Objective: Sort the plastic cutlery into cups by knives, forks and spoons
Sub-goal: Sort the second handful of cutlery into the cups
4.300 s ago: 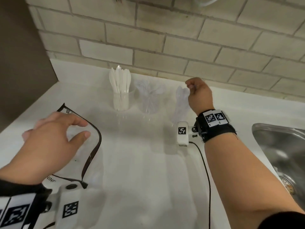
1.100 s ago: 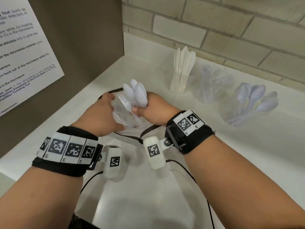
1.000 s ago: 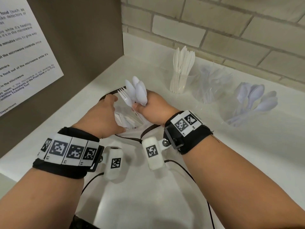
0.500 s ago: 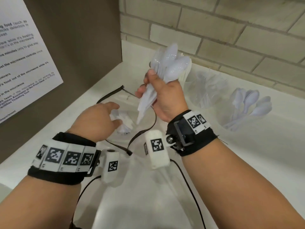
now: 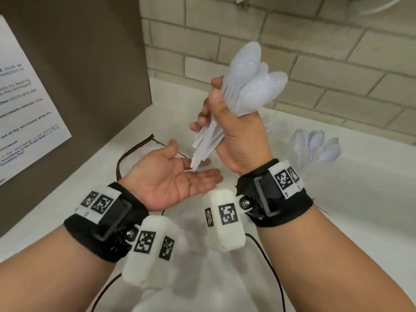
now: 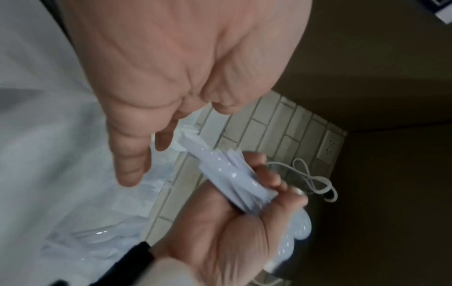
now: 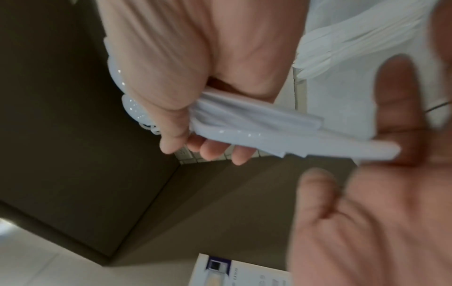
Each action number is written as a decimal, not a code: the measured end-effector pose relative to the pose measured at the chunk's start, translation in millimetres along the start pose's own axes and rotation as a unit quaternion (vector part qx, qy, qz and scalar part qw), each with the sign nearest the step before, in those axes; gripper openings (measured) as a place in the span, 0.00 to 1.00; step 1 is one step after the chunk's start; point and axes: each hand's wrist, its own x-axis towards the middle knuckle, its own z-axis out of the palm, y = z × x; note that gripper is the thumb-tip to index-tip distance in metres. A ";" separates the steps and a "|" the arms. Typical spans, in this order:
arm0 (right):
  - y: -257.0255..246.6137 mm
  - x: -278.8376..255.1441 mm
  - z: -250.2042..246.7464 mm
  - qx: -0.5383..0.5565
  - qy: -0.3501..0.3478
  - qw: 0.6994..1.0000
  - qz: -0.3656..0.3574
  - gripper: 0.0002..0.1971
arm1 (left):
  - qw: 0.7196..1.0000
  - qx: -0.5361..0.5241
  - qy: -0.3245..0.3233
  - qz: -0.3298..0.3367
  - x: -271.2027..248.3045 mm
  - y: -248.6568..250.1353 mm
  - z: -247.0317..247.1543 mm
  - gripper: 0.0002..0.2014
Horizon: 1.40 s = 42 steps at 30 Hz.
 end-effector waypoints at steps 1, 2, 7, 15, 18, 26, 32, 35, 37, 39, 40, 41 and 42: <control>3.5 -3.4 -0.4 -0.028 -0.006 1.000 0.003 0.09 | 1.000 -0.012 -0.024 0.012 0.5 0.8 3.4 0.40; 8.7 -7.7 -1.3 -0.052 -0.011 0.999 0.014 0.12 | 0.998 -0.021 -0.049 0.029 1.0 0.8 6.7 0.37; 28.5 -18.3 -6.1 -0.077 0.009 0.992 0.096 0.09 | 0.996 0.051 -0.066 0.040 4.1 0.4 4.6 0.33; 36.3 -26.0 -2.6 -0.274 -0.023 0.951 0.138 0.04 | 0.907 0.350 0.008 0.232 0.4 0.1 19.2 0.29; 39.2 -28.1 1.0 -0.380 -0.041 0.911 0.152 0.08 | 0.879 0.388 0.091 0.261 8.5 -5.3 28.8 0.15; 15.0 -26.0 -18.9 -0.437 -0.102 0.873 0.193 0.13 | 0.925 0.249 0.080 0.277 13.3 -1.1 26.4 0.12; -18.2 -4.8 -18.0 -0.374 0.103 0.922 -0.003 0.19 | 0.926 0.289 0.028 0.243 6.3 3.6 4.1 0.06; -21.6 4.1 -15.5 -0.320 0.039 0.947 0.002 0.29 | 0.928 0.318 -0.018 0.193 5.5 -6.6 4.2 0.03; -21.8 1.3 -12.5 -0.373 -0.040 0.925 0.063 0.32 | 0.936 0.302 -0.035 0.180 6.7 -9.4 5.0 0.02; -19.3 -4.7 -10.0 -0.420 -0.091 0.896 0.109 0.30 | 0.940 0.289 -0.050 0.176 8.8 -9.6 3.4 0.05; -18.3 -6.6 -9.5 -0.418 -0.094 0.896 0.113 0.30 | 0.940 0.286 -0.057 0.174 9.5 -9.9 2.9 0.06; -18.5 -7.6 -9.3 -0.413 -0.087 0.900 0.110 0.31 | 0.941 0.284 -0.063 0.174 9.9 -11.1 2.9 0.07; -19.0 -7.7 -10.4 -0.402 -0.080 0.906 0.106 0.31 | 0.941 0.279 -0.066 0.177 10.1 -12.8 3.7 0.07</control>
